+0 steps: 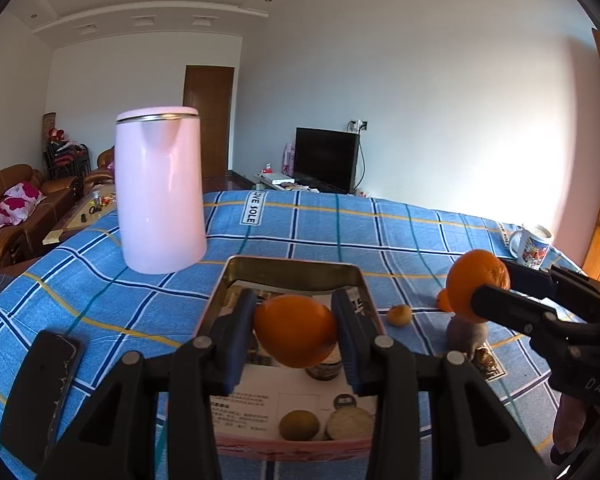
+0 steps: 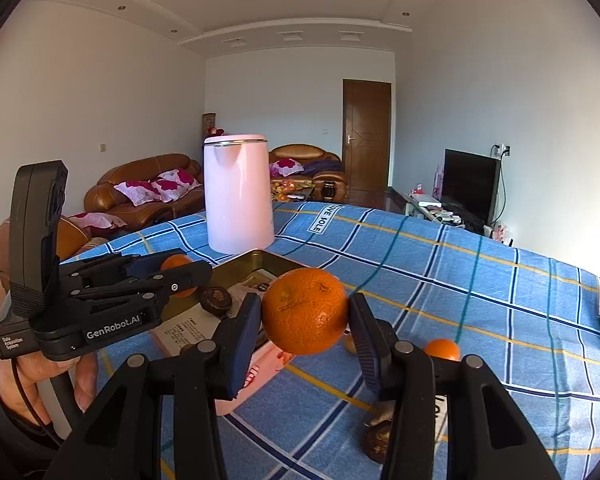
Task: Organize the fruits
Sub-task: 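Carry both fruits over the pink tin and open the left tool to drop the tangerine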
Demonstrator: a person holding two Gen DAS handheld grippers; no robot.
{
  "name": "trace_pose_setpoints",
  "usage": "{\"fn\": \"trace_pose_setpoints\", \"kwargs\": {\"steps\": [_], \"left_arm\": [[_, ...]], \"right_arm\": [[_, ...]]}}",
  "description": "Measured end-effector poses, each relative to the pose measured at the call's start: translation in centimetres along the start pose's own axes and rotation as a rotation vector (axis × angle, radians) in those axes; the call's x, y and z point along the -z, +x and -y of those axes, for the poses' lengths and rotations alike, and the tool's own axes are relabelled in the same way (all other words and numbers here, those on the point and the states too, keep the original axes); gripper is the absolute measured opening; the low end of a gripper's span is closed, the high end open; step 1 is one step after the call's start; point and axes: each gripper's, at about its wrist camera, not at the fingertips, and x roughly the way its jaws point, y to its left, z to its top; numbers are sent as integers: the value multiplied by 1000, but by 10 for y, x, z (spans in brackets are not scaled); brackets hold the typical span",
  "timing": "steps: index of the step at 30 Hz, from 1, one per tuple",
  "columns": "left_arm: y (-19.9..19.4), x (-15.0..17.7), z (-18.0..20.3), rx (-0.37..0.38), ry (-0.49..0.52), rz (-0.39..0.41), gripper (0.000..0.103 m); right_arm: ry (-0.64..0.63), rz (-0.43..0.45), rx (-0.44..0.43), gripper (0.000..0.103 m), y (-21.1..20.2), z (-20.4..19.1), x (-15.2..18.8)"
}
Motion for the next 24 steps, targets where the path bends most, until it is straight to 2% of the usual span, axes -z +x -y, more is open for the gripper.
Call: {"fn": "trace_pose_setpoints", "kwargs": {"steps": [7, 14, 24], "left_arm": [[15, 8, -22, -10, -38, -52, 41], [20, 6, -35, 0, -82, -72, 41], [25, 6, -41, -5, -100, -91, 42]], "right_arm": [[-26, -79, -60, 47, 40, -30, 0], [-70, -158, -92, 47, 73, -58, 7], [-92, -245, -133, 48, 102, -70, 12]]}}
